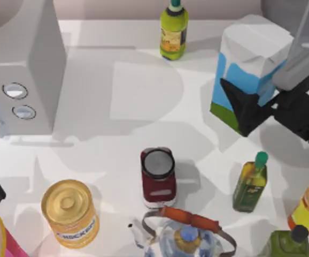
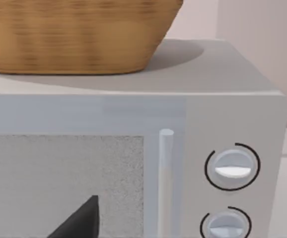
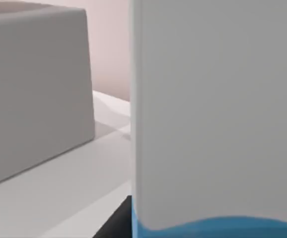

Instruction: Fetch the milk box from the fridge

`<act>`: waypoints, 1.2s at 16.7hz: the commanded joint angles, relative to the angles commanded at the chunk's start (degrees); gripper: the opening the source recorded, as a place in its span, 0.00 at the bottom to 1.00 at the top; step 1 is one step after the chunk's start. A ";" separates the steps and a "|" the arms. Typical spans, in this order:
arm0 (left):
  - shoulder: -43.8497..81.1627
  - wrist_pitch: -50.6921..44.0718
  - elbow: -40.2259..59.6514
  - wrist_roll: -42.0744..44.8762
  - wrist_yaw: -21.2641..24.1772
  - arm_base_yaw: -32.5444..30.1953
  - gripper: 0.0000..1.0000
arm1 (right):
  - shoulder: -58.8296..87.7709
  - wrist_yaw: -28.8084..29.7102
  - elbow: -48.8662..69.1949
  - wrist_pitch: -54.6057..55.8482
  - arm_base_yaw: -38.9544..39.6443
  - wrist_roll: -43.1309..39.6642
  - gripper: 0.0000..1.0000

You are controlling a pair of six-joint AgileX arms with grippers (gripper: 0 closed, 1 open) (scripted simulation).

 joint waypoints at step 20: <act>0.00 0.00 0.00 0.00 0.00 0.00 1.00 | 19.19 3.04 13.33 6.51 4.70 -0.22 0.00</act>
